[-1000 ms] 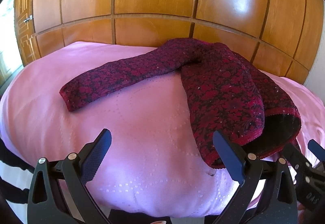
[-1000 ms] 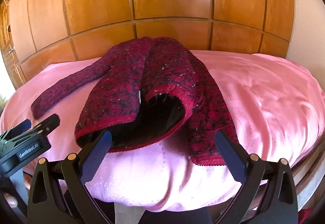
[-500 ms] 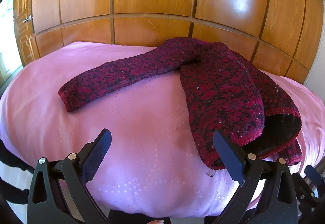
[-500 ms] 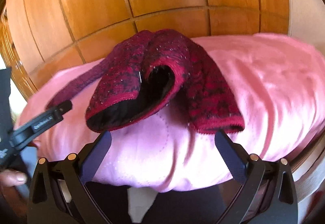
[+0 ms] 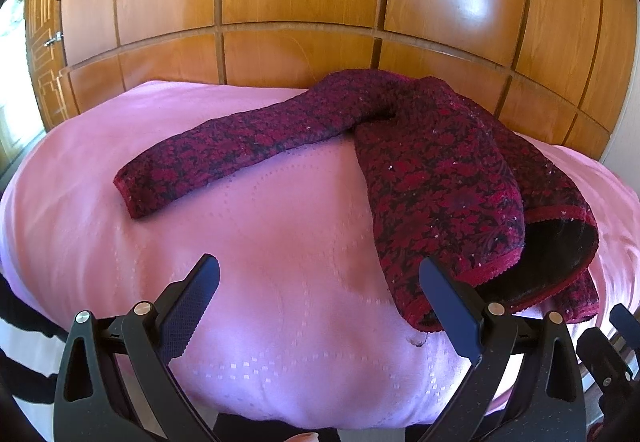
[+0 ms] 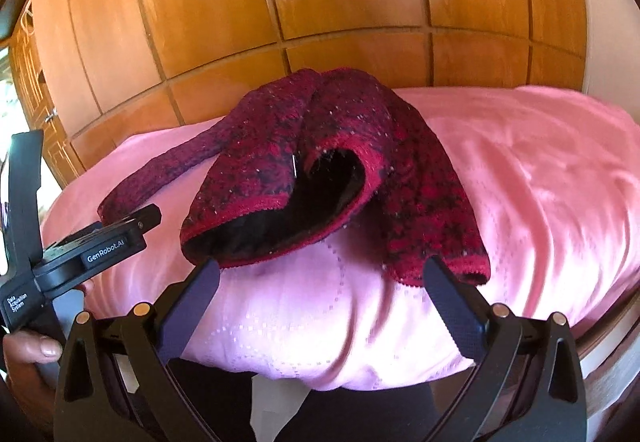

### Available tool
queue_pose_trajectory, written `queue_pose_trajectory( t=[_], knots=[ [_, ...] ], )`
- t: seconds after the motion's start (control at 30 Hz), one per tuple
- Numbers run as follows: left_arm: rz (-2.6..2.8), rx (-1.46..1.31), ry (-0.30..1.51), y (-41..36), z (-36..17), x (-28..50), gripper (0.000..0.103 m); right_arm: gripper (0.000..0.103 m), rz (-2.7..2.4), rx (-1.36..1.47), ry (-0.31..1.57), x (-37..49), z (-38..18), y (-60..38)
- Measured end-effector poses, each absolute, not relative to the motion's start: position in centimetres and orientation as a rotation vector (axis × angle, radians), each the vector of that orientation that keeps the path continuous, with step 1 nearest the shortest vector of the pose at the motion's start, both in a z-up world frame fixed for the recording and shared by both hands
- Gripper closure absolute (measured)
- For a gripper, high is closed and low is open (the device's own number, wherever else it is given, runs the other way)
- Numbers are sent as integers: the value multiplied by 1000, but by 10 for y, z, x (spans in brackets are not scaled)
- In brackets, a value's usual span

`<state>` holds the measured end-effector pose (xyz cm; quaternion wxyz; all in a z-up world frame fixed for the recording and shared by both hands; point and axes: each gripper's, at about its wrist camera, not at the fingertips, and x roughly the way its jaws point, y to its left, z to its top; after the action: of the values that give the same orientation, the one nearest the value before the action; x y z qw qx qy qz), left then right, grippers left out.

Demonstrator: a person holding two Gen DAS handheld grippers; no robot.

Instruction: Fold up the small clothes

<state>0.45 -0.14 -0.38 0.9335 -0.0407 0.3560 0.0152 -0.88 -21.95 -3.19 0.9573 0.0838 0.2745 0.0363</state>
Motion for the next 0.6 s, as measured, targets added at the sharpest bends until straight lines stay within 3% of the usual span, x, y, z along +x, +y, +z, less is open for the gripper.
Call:
queue_pose_trajectory(
  t=[0.6],
  knots=[
    [12, -92, 736, -1, -5, 7, 4, 2, 45, 185, 552, -6, -30, -229]
  ],
)
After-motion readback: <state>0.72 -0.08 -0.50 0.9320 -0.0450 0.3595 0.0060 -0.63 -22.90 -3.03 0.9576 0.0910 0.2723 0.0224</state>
